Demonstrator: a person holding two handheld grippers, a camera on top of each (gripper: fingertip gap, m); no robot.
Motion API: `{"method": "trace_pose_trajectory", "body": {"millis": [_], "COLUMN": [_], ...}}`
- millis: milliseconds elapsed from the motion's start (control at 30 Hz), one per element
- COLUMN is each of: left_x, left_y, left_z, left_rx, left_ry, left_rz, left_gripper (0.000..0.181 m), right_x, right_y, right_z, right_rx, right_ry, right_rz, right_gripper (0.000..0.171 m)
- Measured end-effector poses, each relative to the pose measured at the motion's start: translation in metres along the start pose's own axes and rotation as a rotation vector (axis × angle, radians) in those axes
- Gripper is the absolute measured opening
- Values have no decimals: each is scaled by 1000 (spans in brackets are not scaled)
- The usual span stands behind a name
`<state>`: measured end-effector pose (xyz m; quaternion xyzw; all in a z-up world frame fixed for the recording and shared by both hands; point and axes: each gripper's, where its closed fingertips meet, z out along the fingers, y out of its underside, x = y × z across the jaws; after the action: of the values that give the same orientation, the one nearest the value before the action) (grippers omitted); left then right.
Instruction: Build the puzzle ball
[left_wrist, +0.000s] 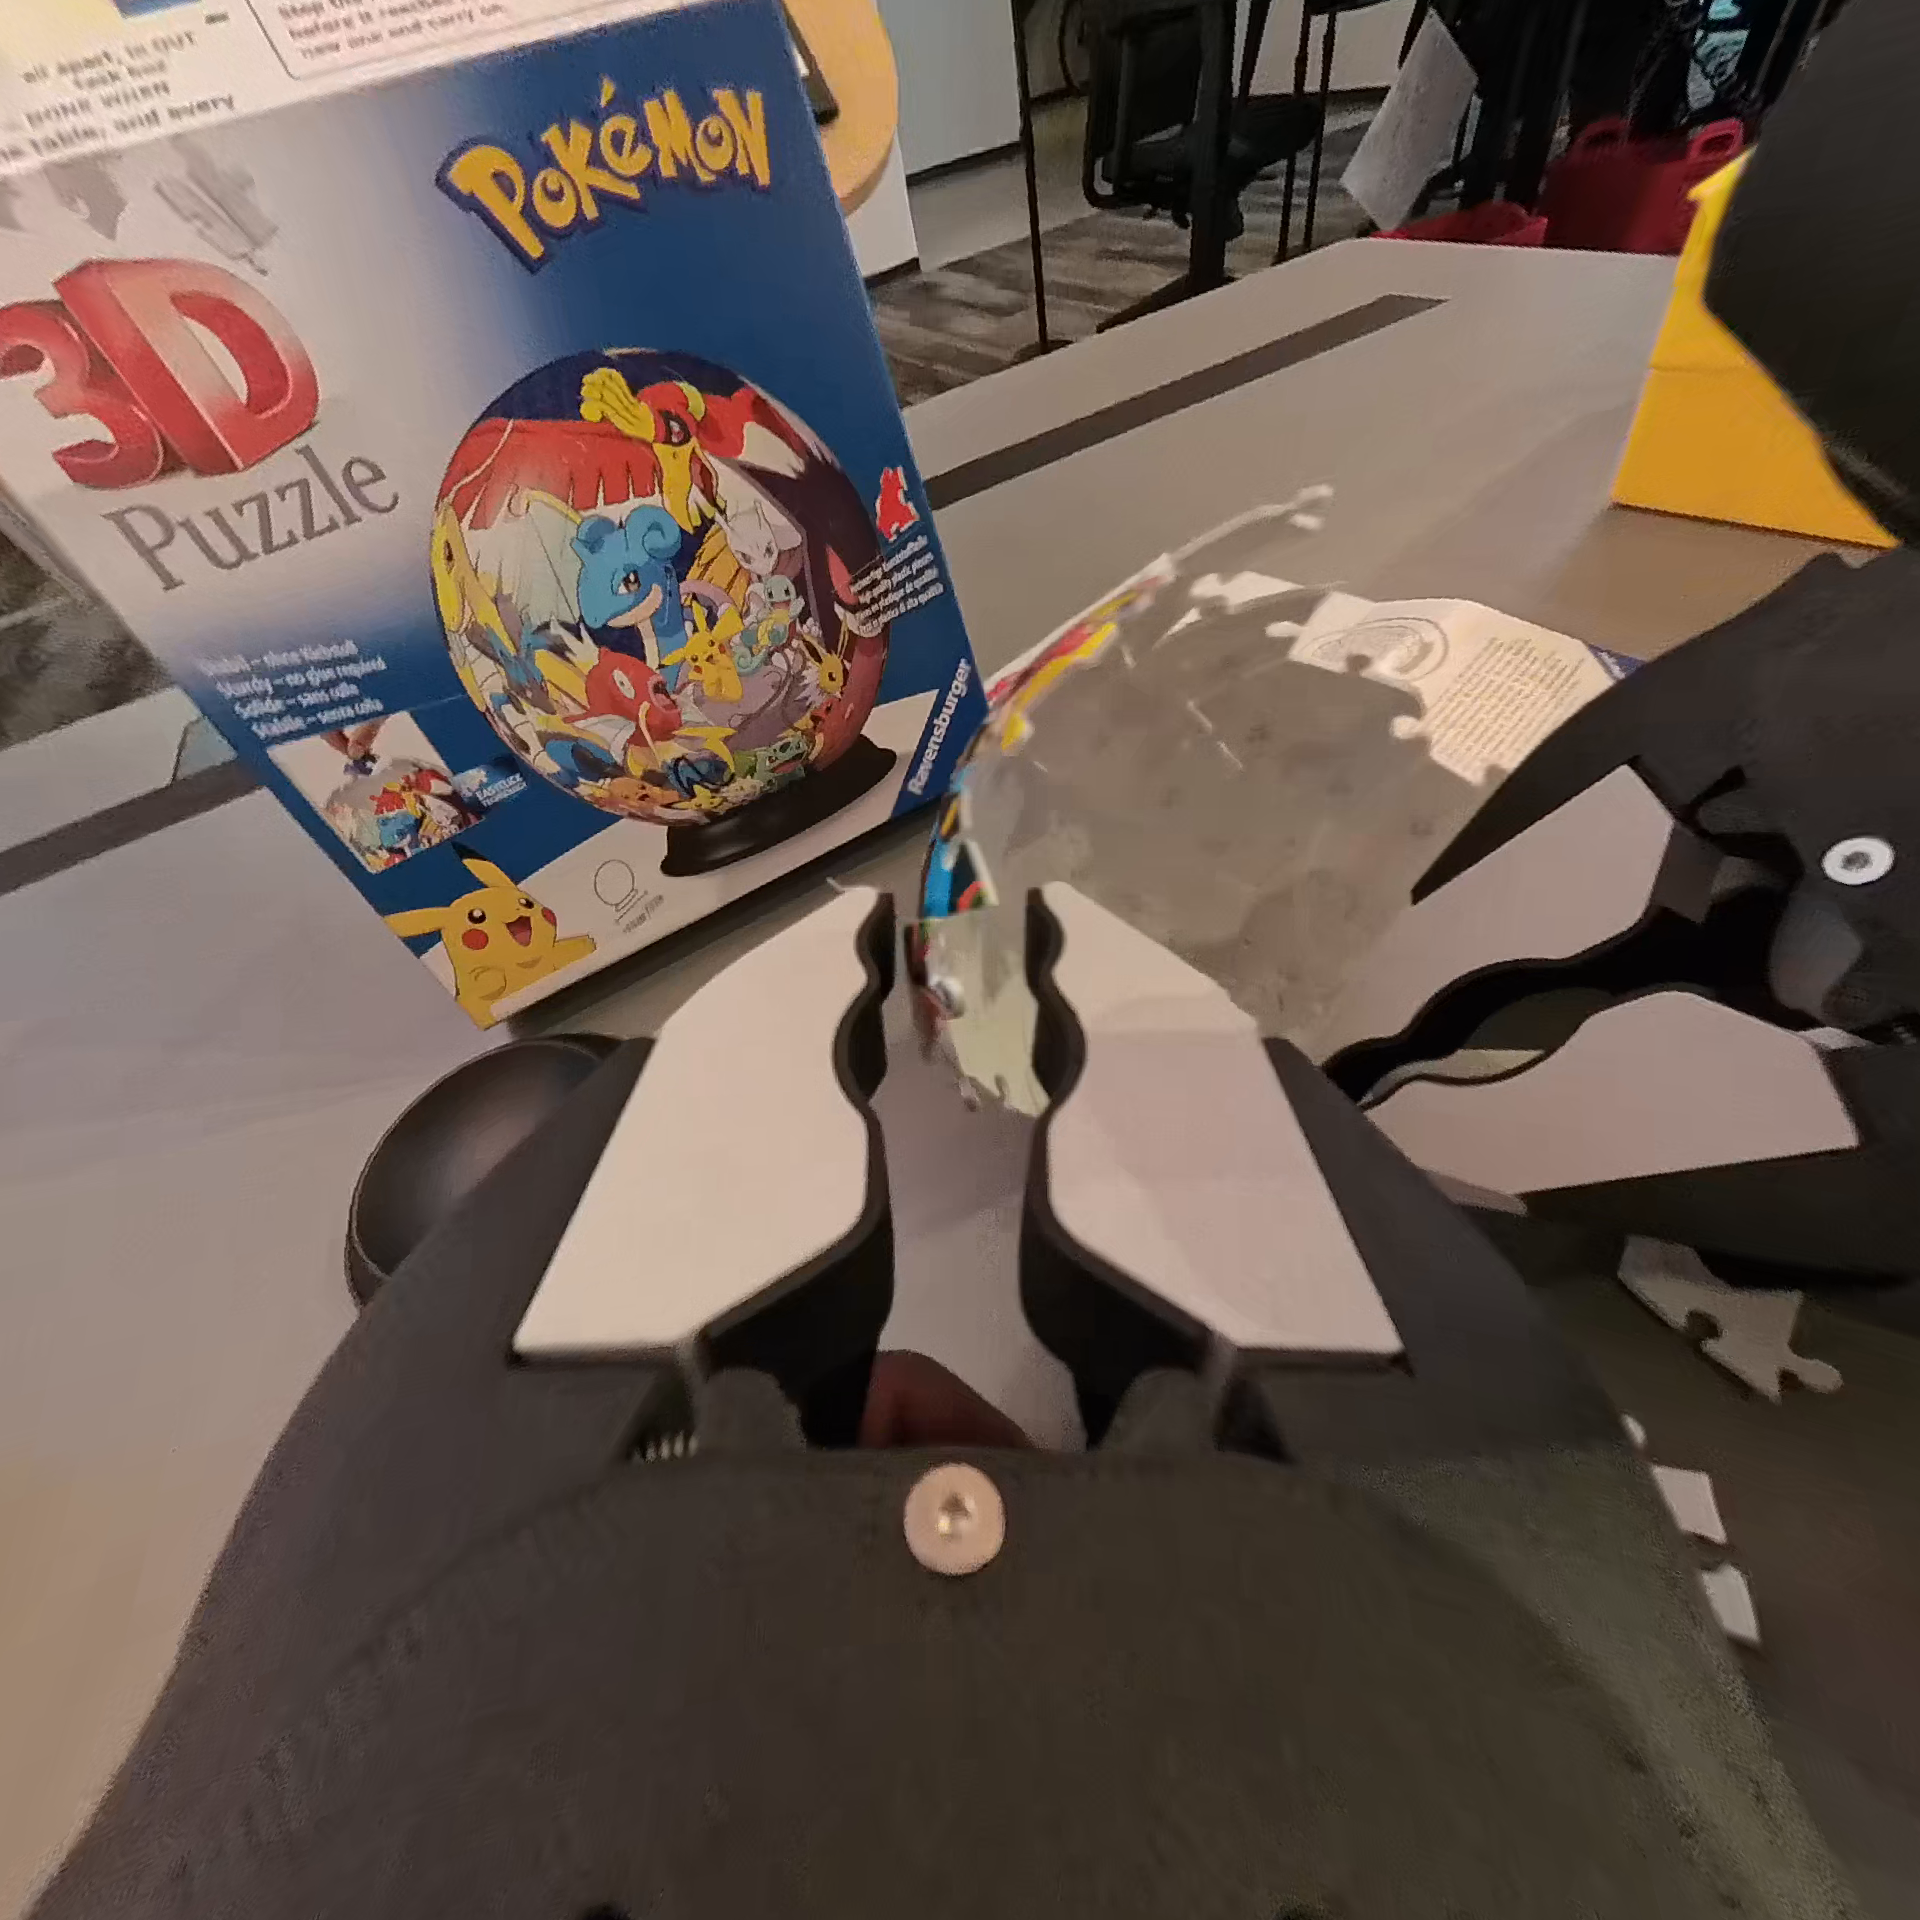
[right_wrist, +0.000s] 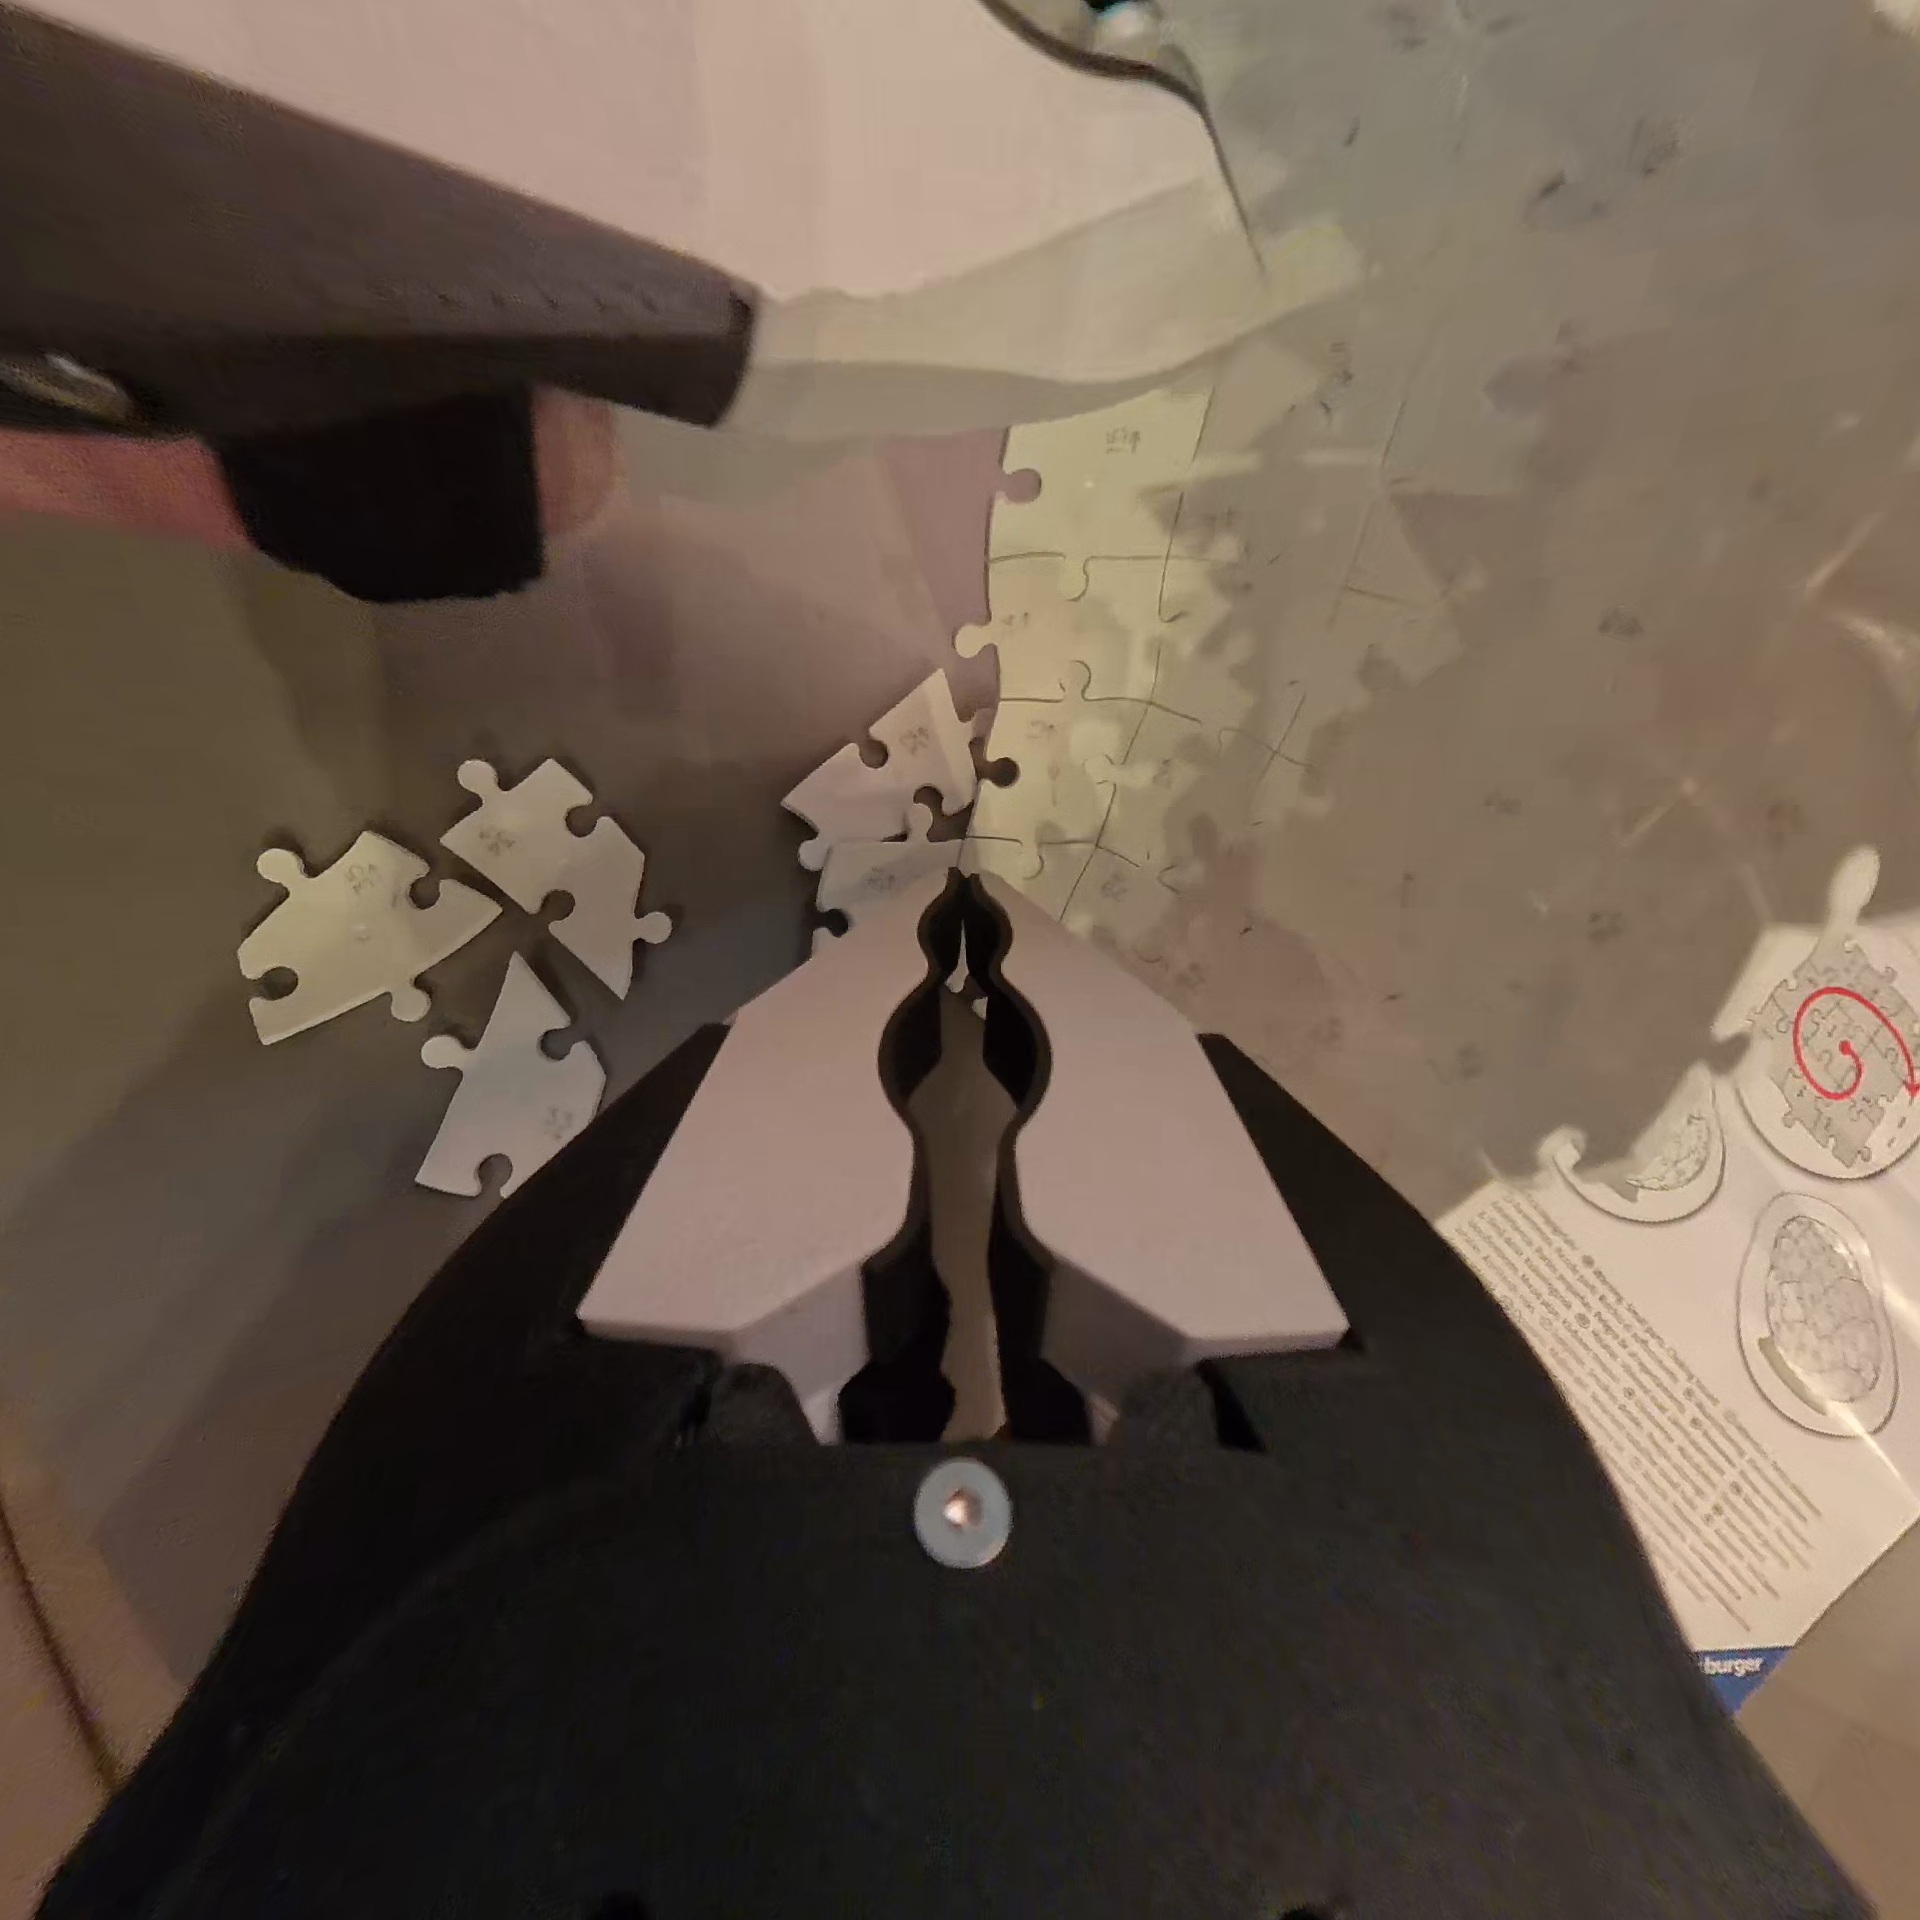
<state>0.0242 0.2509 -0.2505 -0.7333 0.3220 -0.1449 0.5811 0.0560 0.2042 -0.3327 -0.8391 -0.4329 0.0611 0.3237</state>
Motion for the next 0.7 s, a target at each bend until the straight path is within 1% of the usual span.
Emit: {"method": "trace_pose_trajectory", "body": {"millis": [133, 233, 300, 400, 467, 567, 700], "left_x": [0, 6, 10, 16, 20, 20, 15], "left_y": [16, 28, 33, 50, 56, 54, 58], "left_z": [-10, -14, -14, -13, -12, -6, 3], "left_rx": [-103, -178, -205, -313, -348, -329, -345], "left_ry": [33, 67, 84, 105, 120, 126, 126], "left_rz": [-49, -70, -87, -96, -120, -150, -188], "left_gripper": [38, 42, 42, 41, 40, 40, 37], "right_x": [2, 3, 5, 7, 8, 8, 8], "right_y": [0, 0, 0, 0, 1, 1, 1], "right_z": [0, 1, 1, 2, 2, 2, 2], "right_rx": [9, 16, 18, 24, 30, 35, 36], "right_ry": [0, -7, -4, -7, -14, -19, -21], "right_rz": [10, 18, 19, 29, 36, 34, 30], "right_gripper": [0, 0, 0, 0, 0, 0, 0]}}
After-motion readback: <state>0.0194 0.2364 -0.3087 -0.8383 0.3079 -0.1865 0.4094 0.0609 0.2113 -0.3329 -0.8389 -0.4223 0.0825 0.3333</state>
